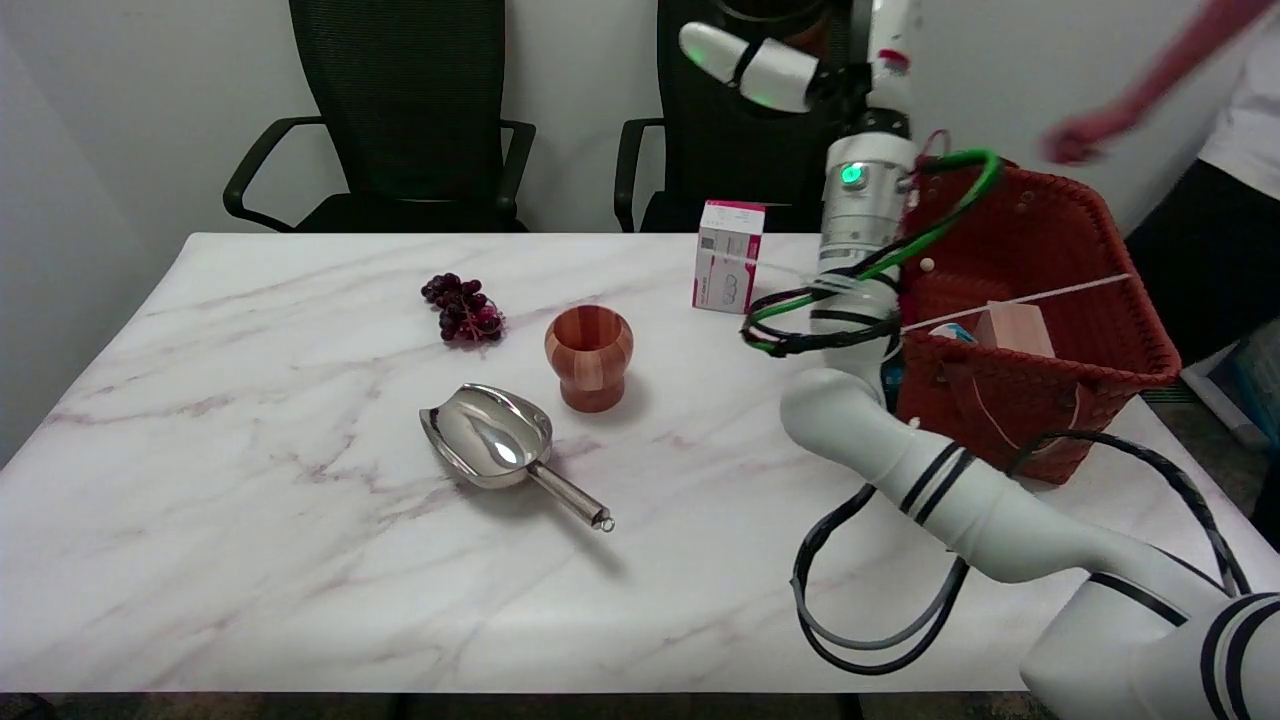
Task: Place the black pen container into the brown storage basket.
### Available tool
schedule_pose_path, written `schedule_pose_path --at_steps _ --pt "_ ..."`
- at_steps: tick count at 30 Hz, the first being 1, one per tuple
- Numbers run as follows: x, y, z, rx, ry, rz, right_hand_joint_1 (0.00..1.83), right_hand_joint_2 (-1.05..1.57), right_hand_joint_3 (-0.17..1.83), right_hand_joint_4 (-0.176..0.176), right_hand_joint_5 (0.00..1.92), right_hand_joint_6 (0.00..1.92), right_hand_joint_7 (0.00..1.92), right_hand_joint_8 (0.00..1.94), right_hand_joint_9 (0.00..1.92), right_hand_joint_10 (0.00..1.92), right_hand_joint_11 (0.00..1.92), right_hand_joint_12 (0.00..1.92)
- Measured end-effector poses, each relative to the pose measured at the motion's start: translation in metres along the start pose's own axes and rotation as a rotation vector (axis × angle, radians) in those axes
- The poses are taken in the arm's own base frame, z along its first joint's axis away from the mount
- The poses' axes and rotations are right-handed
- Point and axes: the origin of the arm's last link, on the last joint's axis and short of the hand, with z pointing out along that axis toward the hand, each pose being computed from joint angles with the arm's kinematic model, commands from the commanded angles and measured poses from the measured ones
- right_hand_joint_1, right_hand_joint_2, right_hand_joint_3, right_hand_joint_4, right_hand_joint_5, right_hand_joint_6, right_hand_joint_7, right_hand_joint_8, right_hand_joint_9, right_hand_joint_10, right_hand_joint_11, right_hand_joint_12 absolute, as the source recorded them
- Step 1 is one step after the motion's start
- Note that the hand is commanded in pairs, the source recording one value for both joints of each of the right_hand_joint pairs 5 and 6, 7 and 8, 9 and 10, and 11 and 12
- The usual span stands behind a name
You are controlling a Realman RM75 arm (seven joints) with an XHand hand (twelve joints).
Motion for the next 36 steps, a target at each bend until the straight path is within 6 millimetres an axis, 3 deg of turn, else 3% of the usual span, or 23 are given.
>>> schedule_pose_path --at_steps 9,15,27,34,35,36 --pt "0.058 -0.009 0.006 0.015 0.157 -0.232 1.27 0.42 0.16 0.0 0.69 0.69 1.23 1.23 1.12 1.12 0.74 0.74" --pt "0.093 -0.004 0.006 -0.04 0.227 -0.369 1.28 0.4 0.15 0.0 0.64 0.64 1.21 1.21 1.11 1.11 0.72 0.72" --pt "0.147 0.031 0.005 -0.223 0.258 -0.594 1.31 0.37 0.2 0.0 0.58 0.58 1.19 1.19 1.08 1.08 0.68 0.68" --pt "0.164 0.058 0.008 -0.326 0.204 -0.682 1.32 0.33 0.3 0.0 0.51 0.51 1.17 1.17 1.06 1.06 0.63 0.63" --pt "0.166 0.062 0.009 -0.341 0.192 -0.69 1.32 0.28 0.27 0.0 0.46 0.46 1.16 1.16 1.05 1.05 0.6 0.6" --pt "0.167 0.065 0.009 -0.352 0.182 -0.697 1.31 0.18 0.12 0.0 0.39 0.39 1.14 1.14 1.03 1.03 0.55 0.55"
